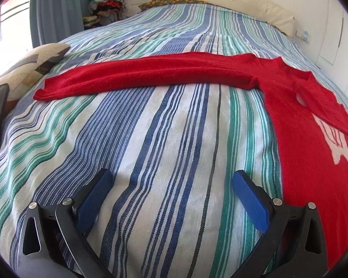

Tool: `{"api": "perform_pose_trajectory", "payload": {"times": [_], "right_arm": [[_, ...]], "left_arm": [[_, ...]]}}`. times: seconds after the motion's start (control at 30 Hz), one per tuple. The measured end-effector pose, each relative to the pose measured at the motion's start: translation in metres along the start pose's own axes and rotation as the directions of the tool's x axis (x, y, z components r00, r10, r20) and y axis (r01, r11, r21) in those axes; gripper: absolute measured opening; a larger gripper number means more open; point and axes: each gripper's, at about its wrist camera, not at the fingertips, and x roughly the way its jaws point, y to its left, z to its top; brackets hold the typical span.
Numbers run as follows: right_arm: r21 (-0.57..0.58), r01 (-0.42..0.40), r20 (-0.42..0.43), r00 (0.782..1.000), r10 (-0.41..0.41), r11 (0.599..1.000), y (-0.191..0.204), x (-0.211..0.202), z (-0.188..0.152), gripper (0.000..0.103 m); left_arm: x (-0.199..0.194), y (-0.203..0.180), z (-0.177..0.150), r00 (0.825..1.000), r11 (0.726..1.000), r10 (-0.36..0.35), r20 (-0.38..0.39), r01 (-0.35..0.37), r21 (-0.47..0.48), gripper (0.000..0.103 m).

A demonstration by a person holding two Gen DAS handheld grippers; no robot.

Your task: Fold small clothes

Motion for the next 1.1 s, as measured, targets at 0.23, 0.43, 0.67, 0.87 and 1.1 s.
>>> {"api": "perform_pose_trajectory", "payload": {"times": [0.23,0.43,0.67,0.87,1.1], "right_arm": [[-0.034,0.191,0.034,0.981,-0.190,0.981,-0.045,-0.068,-0.015,0.083],[-0.303,0.646,-0.022,0.730,-0.683,0.701,-0.104,-0.081,-0.062,0.082],[-0.184,0.611,-0.036,0.778,-0.627,0.770,-0.146,-0.058,-0.084,0.037],[-0.086,0.662,-0.181,0.724,-0.665,0.744,-0.206,-0.021,-0.087,0.009],[-0.176,0.613,-0.090,0.770,-0.632,0.771,-0.153,-0.025,-0.072,0.013]], "left_arm": [[0.000,0.000,0.000,1.000,1.000,-0.001,0.009,0.001,-0.002,0.102],[0.002,-0.003,0.000,1.000,1.000,0.014,0.008,-0.014,0.005,0.103],[0.003,-0.004,0.000,1.000,1.000,0.025,0.003,-0.025,0.011,0.102],[0.003,-0.004,0.000,1.000,1.000,0.024,0.003,-0.024,0.011,0.102],[0.005,-0.006,-0.001,0.999,0.999,0.032,0.007,-0.032,0.011,0.103]]}}
